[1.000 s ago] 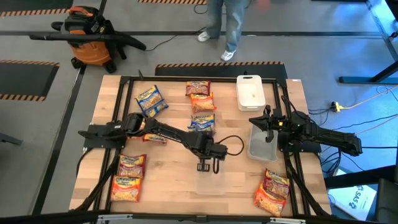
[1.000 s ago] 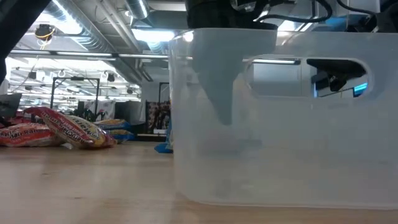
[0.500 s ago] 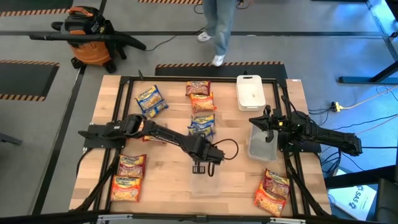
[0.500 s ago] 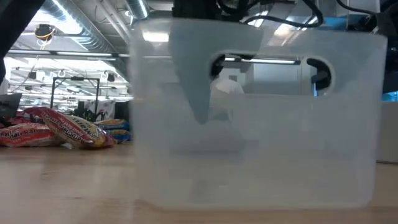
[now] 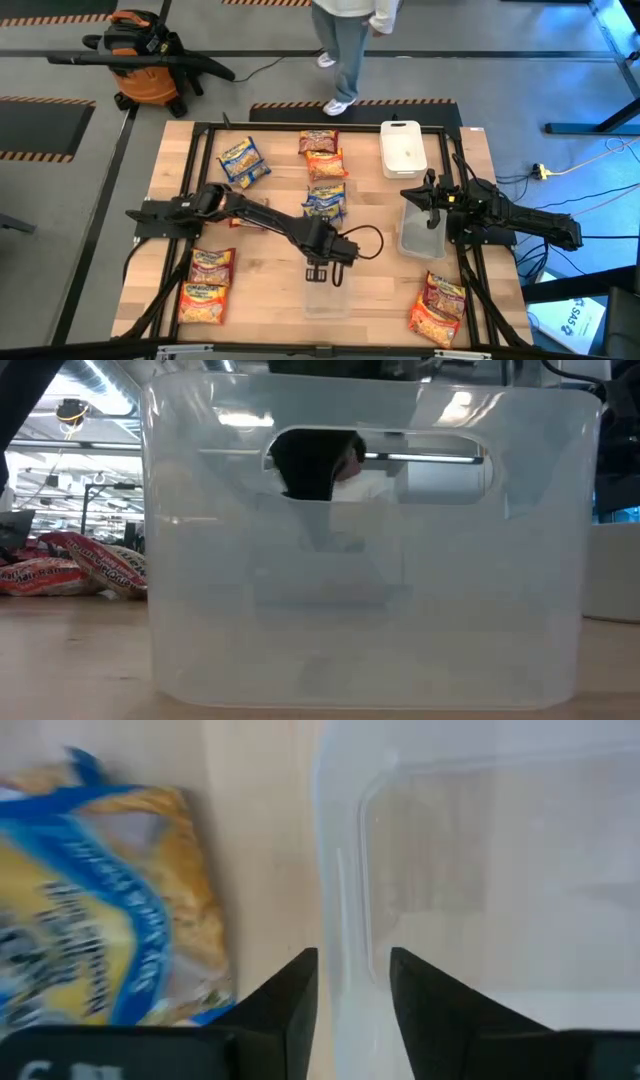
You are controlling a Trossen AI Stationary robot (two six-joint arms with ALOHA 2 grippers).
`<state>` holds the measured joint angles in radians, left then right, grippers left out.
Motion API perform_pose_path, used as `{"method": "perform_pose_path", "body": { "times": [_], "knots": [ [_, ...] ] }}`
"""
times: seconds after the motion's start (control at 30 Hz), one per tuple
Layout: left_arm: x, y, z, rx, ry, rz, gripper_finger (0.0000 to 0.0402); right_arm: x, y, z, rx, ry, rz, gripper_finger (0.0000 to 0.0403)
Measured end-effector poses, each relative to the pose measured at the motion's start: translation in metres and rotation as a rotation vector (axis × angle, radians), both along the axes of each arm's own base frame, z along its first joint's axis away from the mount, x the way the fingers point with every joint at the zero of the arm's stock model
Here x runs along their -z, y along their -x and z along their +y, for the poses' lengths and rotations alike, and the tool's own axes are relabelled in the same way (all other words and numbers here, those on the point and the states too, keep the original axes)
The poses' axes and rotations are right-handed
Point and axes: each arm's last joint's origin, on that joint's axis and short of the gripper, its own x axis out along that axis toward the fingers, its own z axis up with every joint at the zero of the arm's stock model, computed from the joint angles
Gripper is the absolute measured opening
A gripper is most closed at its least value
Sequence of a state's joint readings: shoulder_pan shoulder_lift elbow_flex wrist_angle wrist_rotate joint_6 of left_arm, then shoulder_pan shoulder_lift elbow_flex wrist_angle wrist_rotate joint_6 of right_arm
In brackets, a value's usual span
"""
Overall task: Sort Maruchan noodles
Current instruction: Put the blue noodle pack into the transparent bin
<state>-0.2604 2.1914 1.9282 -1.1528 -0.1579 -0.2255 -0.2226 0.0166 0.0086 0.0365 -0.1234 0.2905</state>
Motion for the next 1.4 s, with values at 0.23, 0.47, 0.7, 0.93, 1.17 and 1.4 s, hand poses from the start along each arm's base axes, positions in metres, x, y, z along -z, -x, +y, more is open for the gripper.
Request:
{"method": "perform_pose_path", "body": {
  "times": [0.23,0.47,0.7,0.93,1.17,1.4],
  "knots": [
    [-0.046,0.017,0.009,-0.028,-0.101,-0.109,0.0126,0.0,0.0,0.0,0.0,0.0,-0.001,0.0001],
    [-0.046,0.041,0.036,-0.096,-0.169,-0.096,0.0126,0.0,0.0,0.0,0.0,0.0,-0.001,0.0001],
    [-0.035,0.084,0.084,-0.25,-0.038,-0.331,0.0126,0.0,0.0,0.0,0.0,0.0,-0.001,0.0001],
    [-0.021,0.111,0.138,-0.327,0.196,-0.67,0.0164,0.0,0.0,0.0,0.0,0.0,0.0,0.0001],
    [-0.002,0.1,0.166,-0.244,0.246,-0.739,0.0211,0.0,0.0,0.0,0.0,0.0,0.0,0.0001],
    [0.023,0.081,0.171,-0.196,0.166,-0.698,0.0212,0.0,0.0,0.0,0.001,0.0,0.0,0.0001]
  ]
}}
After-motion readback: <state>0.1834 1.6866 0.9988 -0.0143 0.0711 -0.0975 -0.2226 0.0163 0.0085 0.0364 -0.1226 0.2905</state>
